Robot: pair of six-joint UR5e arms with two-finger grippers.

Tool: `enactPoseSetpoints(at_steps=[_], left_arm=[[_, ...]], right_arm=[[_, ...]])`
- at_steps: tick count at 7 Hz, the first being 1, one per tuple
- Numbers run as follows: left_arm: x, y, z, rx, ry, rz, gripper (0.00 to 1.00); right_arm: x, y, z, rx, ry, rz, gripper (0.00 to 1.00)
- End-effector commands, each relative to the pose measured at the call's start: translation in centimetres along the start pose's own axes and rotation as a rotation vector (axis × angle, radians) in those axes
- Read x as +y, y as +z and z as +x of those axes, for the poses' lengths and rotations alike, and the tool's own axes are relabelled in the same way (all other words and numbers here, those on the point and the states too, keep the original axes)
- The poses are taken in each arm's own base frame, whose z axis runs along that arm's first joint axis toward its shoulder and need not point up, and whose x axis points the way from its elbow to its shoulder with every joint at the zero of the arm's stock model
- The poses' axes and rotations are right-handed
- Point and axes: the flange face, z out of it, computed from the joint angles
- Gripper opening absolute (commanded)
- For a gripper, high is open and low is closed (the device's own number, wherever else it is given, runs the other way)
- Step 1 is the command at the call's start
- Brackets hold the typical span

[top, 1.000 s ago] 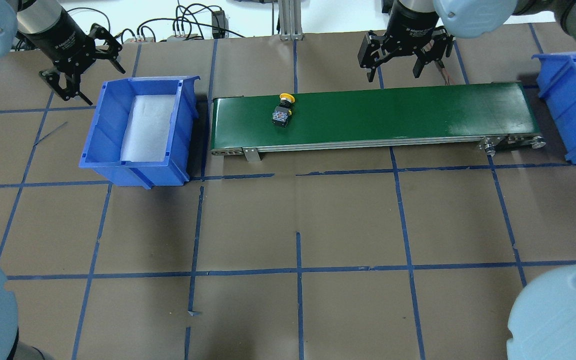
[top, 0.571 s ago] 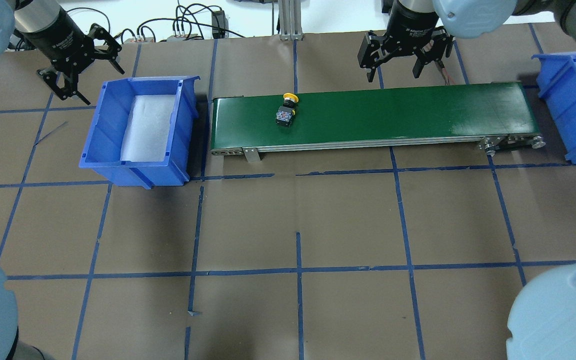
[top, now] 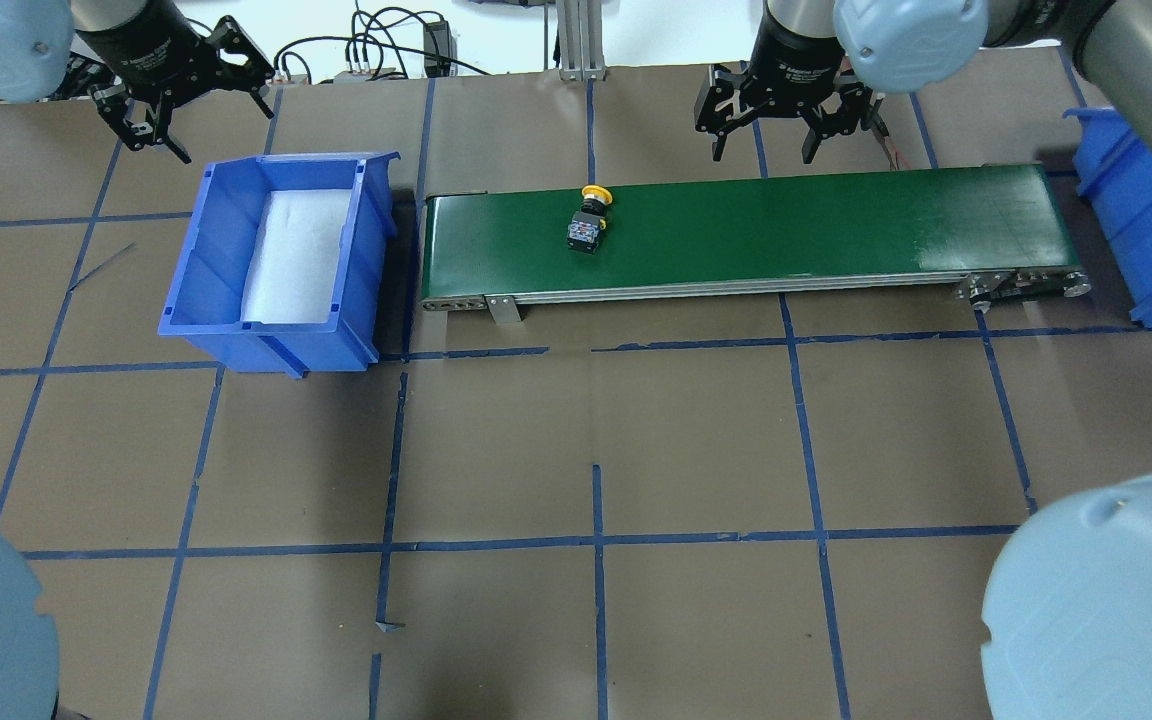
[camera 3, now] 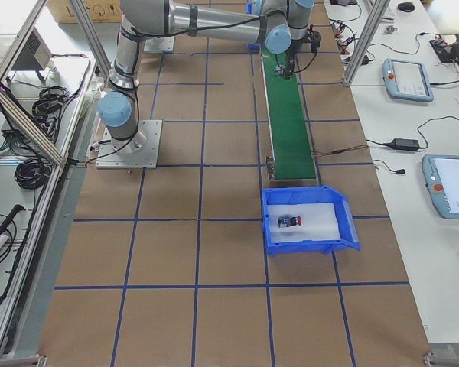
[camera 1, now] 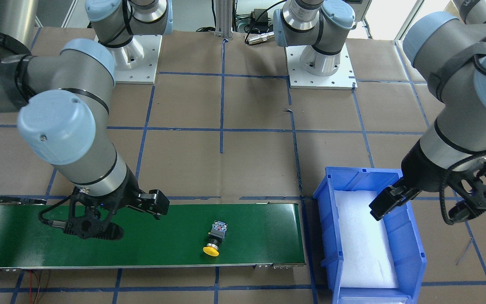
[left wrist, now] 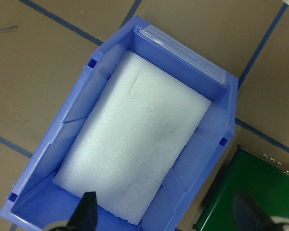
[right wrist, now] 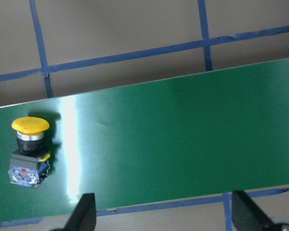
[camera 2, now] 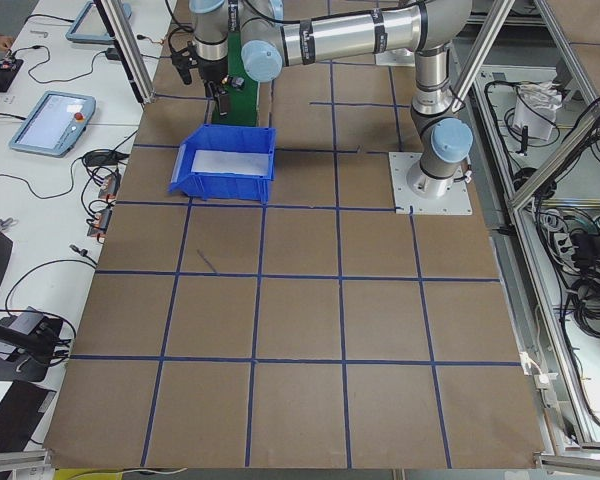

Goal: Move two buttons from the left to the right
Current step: 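Lower the right gripper onto the yellow button on the conveyor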

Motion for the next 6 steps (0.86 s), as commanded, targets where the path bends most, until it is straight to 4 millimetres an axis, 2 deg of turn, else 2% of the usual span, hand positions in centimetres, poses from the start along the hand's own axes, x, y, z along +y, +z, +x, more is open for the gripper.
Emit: enactPoseSetpoints(at_steps=[1, 3, 4, 5, 6], left_arm=[[1.8, -3.3, 1.1, 0.0, 0.142, 0.056, 1.0], [4.5, -6.4, 0.2, 0.017, 0.179, 0.082, 1.0], [6.6, -6.4, -0.5, 0.017, 0.182, 0.067, 1.0], [8.8, -5.9, -1.4, 0.012, 0.181, 0.05, 1.0], [9.6, -6.3, -1.9, -0.001, 0.183, 0.045, 1.0]], right_arm=[[-0.1, 3.7, -3.0, 0.006, 0.104, -0.002, 1.0], [0.7, 4.7, -4.5, 0.006, 0.153, -0.02, 1.0], [1.3, 6.0, -6.2, 0.009, 0.186, -0.039, 1.0], [2.2, 6.5, -7.1, 0.017, 0.18, -0.06, 1.0], [2.8, 6.6, -8.2, 0.013, 0.211, -0.063, 1.0]])
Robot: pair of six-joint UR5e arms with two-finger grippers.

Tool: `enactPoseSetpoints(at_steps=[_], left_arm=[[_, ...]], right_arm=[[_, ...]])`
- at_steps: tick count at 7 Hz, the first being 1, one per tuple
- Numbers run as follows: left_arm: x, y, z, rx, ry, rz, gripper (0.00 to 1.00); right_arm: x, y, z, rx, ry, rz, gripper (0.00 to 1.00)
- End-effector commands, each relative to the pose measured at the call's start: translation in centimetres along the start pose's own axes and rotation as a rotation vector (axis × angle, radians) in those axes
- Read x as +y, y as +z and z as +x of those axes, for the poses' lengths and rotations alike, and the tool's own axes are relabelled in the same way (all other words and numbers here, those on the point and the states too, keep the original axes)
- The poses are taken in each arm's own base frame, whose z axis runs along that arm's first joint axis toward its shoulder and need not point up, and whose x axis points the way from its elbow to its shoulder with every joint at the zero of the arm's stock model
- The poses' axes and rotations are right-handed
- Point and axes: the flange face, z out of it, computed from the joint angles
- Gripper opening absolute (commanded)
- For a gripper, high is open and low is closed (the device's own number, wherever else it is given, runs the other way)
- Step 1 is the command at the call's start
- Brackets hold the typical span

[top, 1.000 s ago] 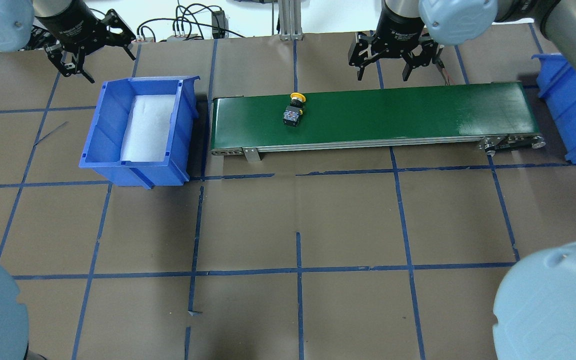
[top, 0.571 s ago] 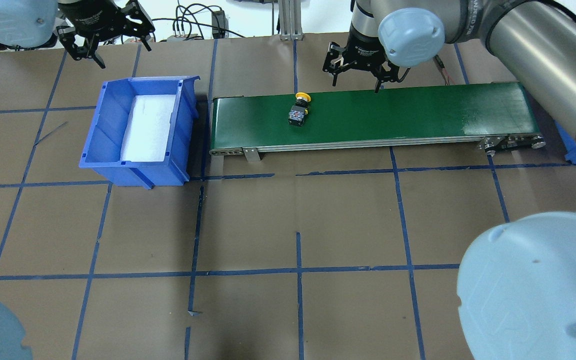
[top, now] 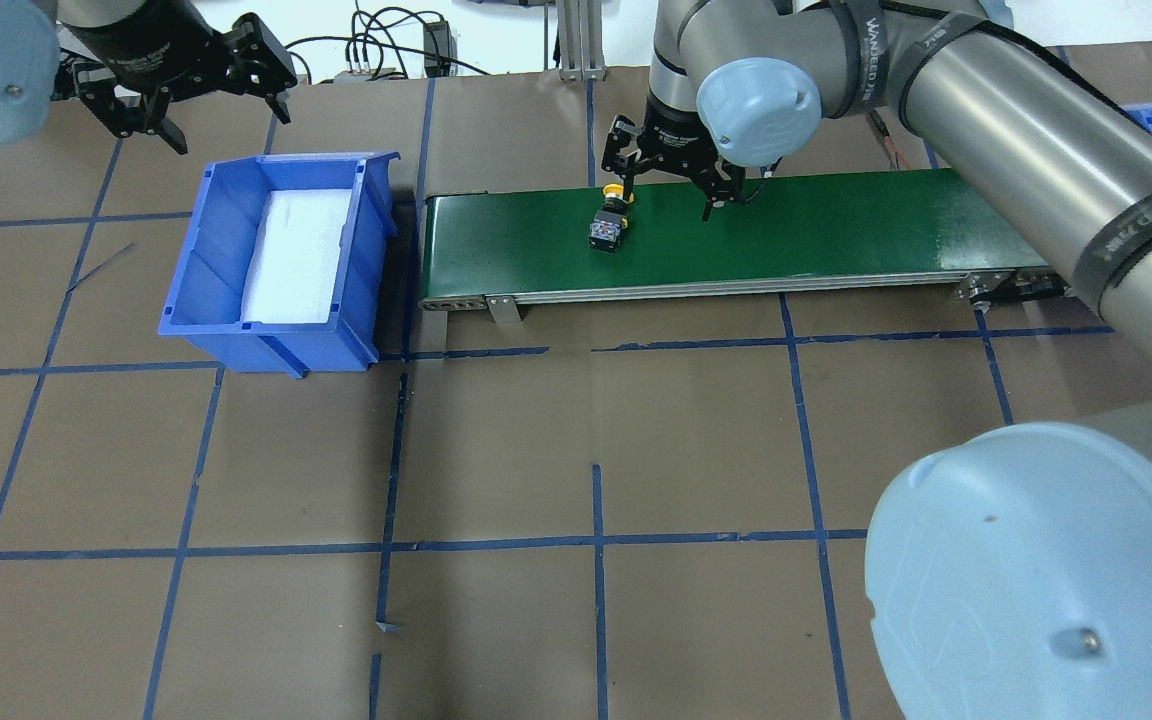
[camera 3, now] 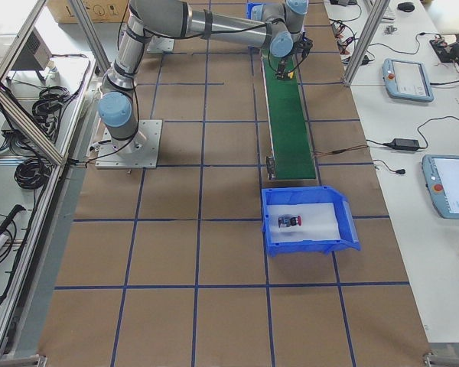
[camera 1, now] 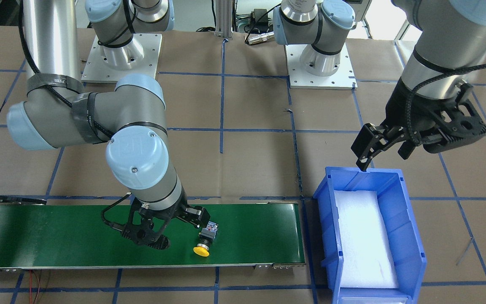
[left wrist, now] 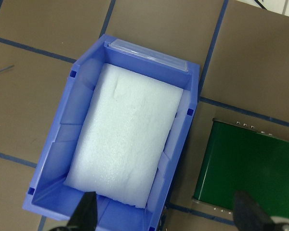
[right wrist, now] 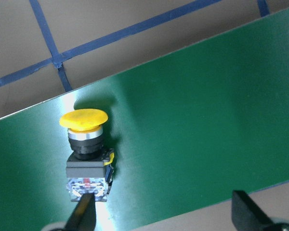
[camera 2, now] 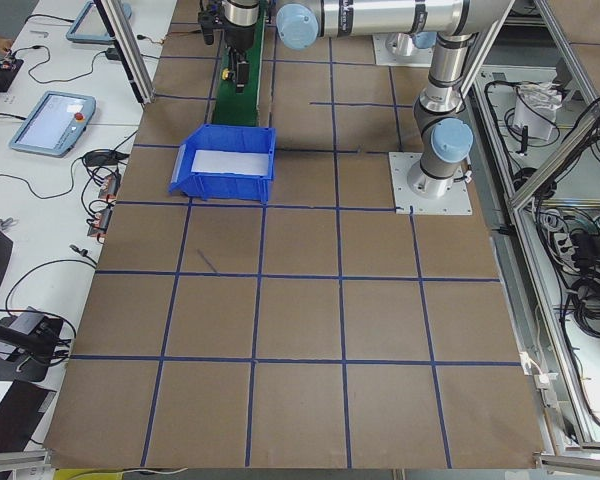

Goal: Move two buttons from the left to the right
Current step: 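Lower the right gripper onto the yellow button on the conveyor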

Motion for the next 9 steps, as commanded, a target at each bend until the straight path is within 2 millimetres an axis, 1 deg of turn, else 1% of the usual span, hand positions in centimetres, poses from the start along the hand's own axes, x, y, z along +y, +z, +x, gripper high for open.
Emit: enactPoseSetpoints(at_steps=[1, 2, 4, 5, 6, 7, 8, 9], left_arm=[[2.2, -0.6, -0.6, -0.017, 0.003, -0.04, 1.0], [3.2, -0.9, -0.6, -0.021, 0.004, -0.089, 1.0], [3.4, -0.8, -0.5, -0.029, 0.009, -0.1, 1.0], [4.2, -1.9, 0.0, -0.025, 0.022, -0.087, 1.0], [4.5, -2.1, 0.2, -0.025, 0.025, -0.087, 1.0], [4.4, -1.9, 0.3, -0.022, 0.027, -0.095, 1.0], [4.1, -1.2, 0.2, -0.029, 0.024, -0.105, 1.0], [4.6, -2.6, 0.0, -0.024, 0.024, -0.081, 1.0]], right_arm=[[1.6, 0.8, -2.0, 0.001, 0.013, -0.012, 1.0], [1.5, 1.5, -2.1, 0.003, 0.011, -0.016, 1.0], [0.4, 3.3, -2.4, -0.004, -0.001, 0.007, 1.0], [-0.1, 4.4, -2.6, -0.009, -0.003, 0.019, 0.99], [-0.6, 5.4, -2.9, -0.017, -0.029, 0.039, 0.92], [-1.0, 6.2, -2.7, -0.011, -0.068, 0.039, 0.54], [-1.0, 6.1, -2.6, -0.013, -0.069, 0.04, 0.14], [-1.2, 6.1, -2.5, -0.012, -0.072, 0.039, 0.08]])
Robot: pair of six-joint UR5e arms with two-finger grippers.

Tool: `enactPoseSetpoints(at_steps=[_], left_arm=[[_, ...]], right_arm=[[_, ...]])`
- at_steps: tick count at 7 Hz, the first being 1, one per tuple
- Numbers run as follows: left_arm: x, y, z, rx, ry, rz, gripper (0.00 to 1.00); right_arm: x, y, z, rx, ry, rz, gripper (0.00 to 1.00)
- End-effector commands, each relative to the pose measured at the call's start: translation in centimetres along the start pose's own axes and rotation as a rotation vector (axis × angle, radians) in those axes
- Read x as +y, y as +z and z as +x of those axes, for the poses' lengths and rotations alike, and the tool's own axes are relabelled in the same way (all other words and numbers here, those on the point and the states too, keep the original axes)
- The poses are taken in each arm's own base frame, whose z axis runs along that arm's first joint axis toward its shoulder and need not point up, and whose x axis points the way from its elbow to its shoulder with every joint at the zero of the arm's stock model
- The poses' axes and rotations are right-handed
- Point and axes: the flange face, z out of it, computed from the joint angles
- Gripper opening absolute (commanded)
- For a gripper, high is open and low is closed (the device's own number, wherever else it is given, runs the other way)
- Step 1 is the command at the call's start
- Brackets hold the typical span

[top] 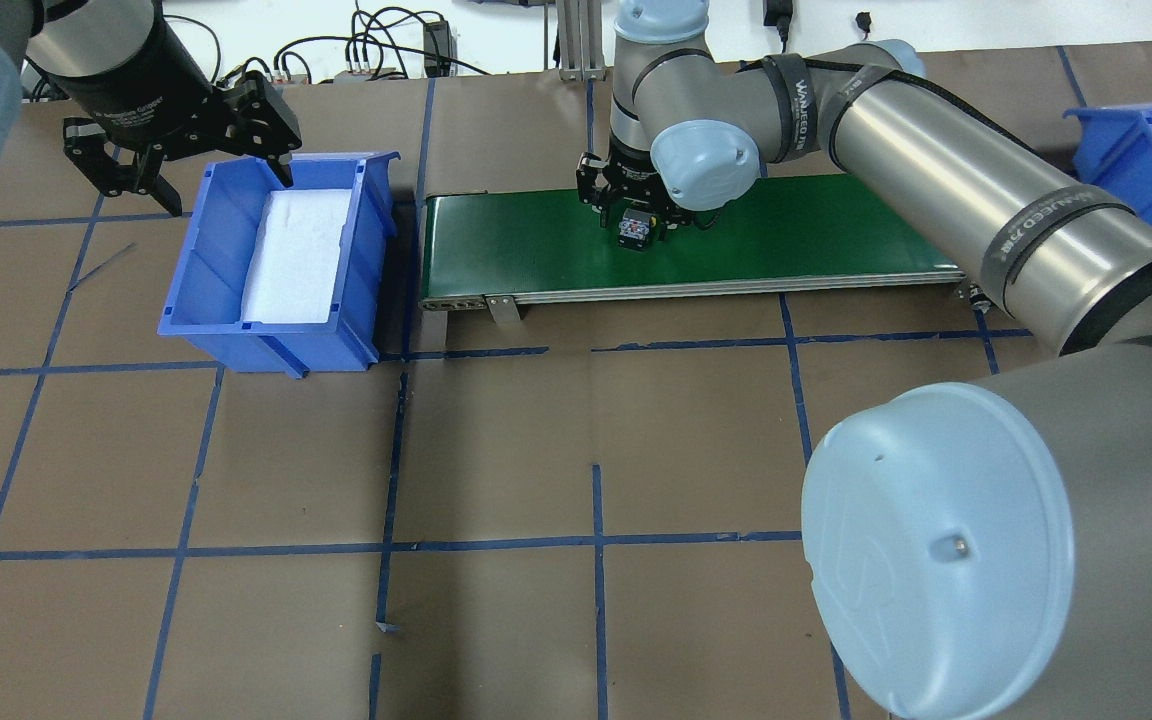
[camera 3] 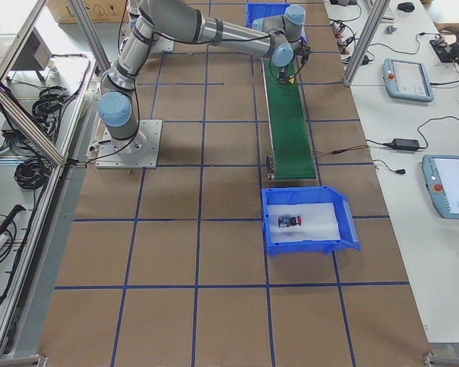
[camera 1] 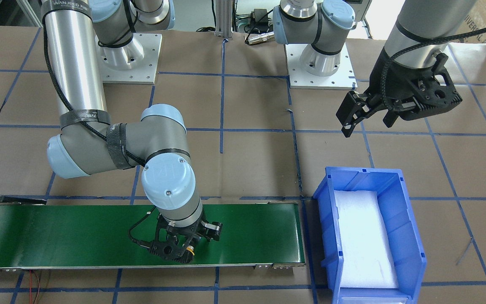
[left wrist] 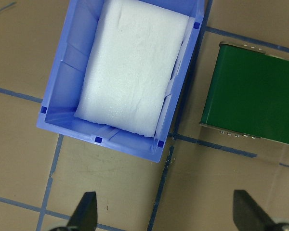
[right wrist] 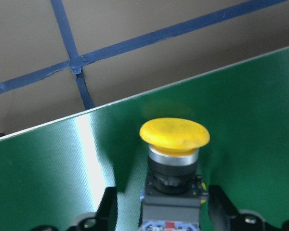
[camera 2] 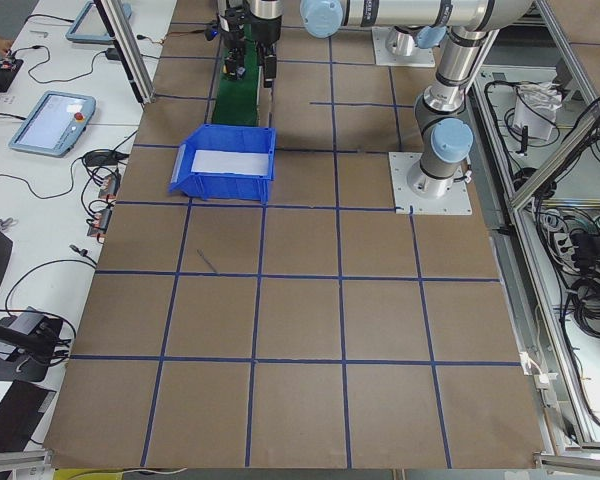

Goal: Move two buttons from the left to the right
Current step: 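Close the right gripper on the yellow button and lift it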

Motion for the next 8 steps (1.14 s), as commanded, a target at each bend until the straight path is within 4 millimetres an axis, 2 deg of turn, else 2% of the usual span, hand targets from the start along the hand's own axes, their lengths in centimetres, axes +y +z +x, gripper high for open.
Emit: enactPoseSetpoints(at_steps=[1, 2, 3, 4, 6, 7, 8], left_arm=[[0.7, -1.2, -0.2, 0.003, -0.001, 0.019, 1.0], [0.9, -1.2, -0.3, -0.004, -0.001, 0.003, 1.0], [0.0, 0.4, -0.2, -0.003, -0.003, -0.023, 1.0], [-0.7, 2.2, -0.1, -0.014, -0.008, -0.054, 1.0], [-1.3, 1.5, -0.3, -0.011, -0.015, -0.034, 1.0], [-1.5, 1.4, -0.3, -0.007, -0.01, -0.03, 1.0], [-1.6, 1.6, -0.1, -0.005, -0.006, -0.03, 1.0]], right_arm=[[-0.2, -0.8, 0.4, 0.005, -0.072, 0.005, 0.07], [-0.8, -1.6, 1.4, 0.048, -0.15, 0.033, 0.07], [-1.4, -3.4, 3.1, 0.074, -0.225, 0.038, 0.07], [-3.5, -6.7, 8.3, 0.091, -0.236, 0.017, 0.07], [-7.1, -12.7, 21.3, 0.089, -0.308, -0.026, 0.07], [-7.7, -15.1, 27.7, 0.083, -0.317, -0.065, 0.05], [-7.8, -16.6, 32.1, 0.086, -0.326, -0.09, 0.04]])
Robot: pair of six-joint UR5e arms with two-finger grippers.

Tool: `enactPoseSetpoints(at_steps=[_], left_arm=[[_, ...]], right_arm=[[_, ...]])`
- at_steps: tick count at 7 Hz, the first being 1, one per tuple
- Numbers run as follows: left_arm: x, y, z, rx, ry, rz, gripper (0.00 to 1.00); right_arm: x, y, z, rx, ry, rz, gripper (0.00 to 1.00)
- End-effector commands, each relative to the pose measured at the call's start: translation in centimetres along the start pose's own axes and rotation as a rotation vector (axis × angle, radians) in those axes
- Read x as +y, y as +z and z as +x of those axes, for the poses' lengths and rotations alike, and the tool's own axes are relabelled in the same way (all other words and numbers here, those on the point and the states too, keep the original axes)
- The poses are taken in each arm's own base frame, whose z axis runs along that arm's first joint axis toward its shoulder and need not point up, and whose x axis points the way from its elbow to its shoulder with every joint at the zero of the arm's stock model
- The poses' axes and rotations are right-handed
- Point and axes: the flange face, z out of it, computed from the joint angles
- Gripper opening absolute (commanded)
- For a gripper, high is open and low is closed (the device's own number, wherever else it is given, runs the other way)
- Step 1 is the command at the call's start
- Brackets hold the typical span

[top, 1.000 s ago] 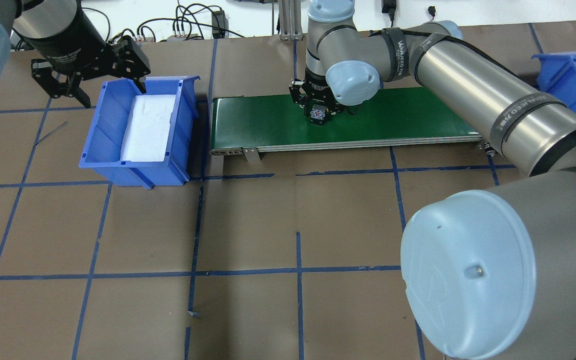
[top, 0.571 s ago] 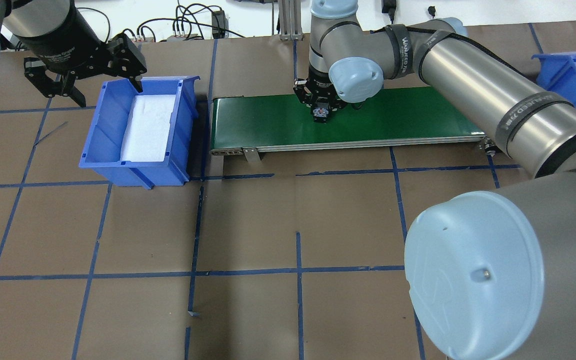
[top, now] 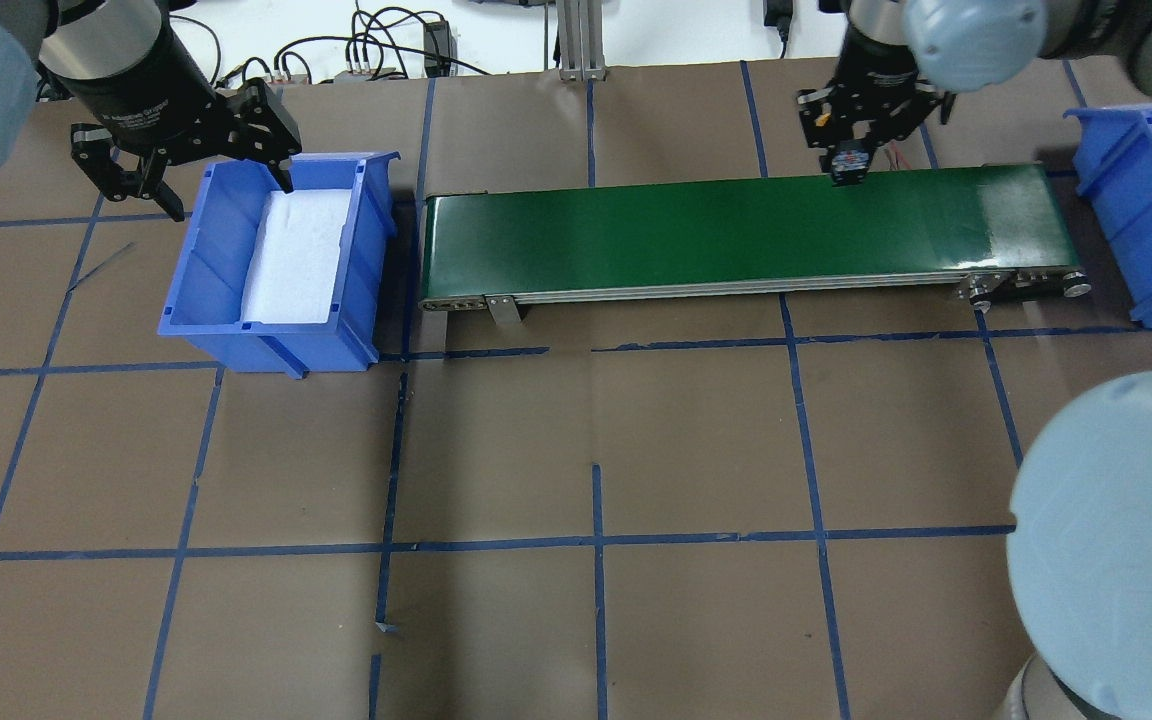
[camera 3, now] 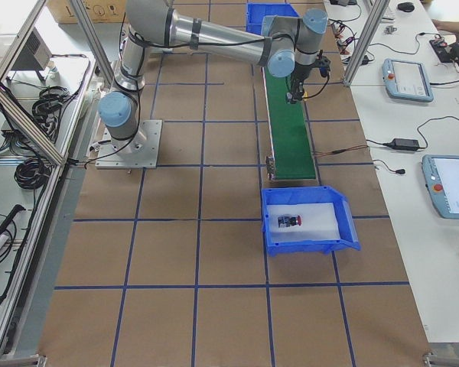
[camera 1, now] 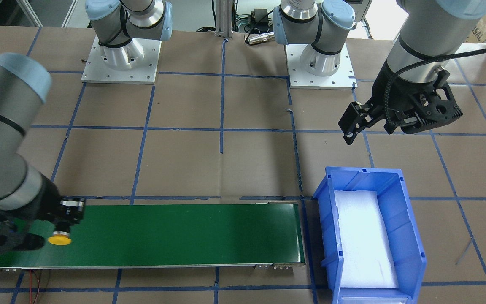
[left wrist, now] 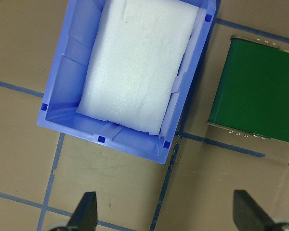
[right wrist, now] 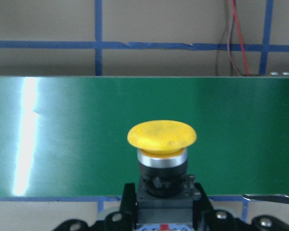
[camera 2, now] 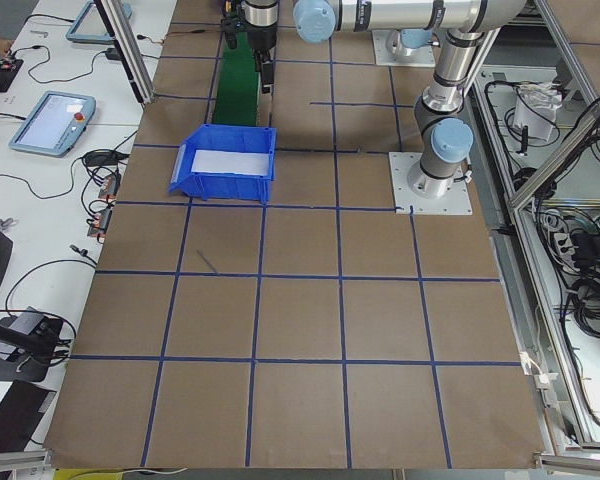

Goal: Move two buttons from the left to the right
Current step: 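Carry the yellow button with the right gripper over the far blue bin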

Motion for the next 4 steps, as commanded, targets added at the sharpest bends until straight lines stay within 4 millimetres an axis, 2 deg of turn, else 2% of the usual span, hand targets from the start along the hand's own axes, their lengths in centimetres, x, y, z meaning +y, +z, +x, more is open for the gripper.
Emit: enactPoseSetpoints(at_steps=[1, 2, 3, 4], left_arm=[[-0.3, 0.2, 0.2, 0.005, 0.008, 0.004, 1.0], [-0.3, 0.2, 0.2, 0.008, 0.023, 0.011, 1.0], [-0.3, 0.0, 0.3, 0.009, 0.068, 0.017, 1.0], [-0.3, 0.1, 0.3, 0.01, 0.073, 0.017, 1.0]], right_arm=[[3.0, -2.4, 11.5, 0.016, -0.039, -0.038, 0.03], [4.7, -2.2, 18.5, 0.075, -0.065, -0.078, 0.04], [6.6, -1.5, 25.2, 0.063, -0.067, -0.088, 0.04], [8.2, -1.7, 30.3, 0.062, -0.044, -0.078, 0.04]])
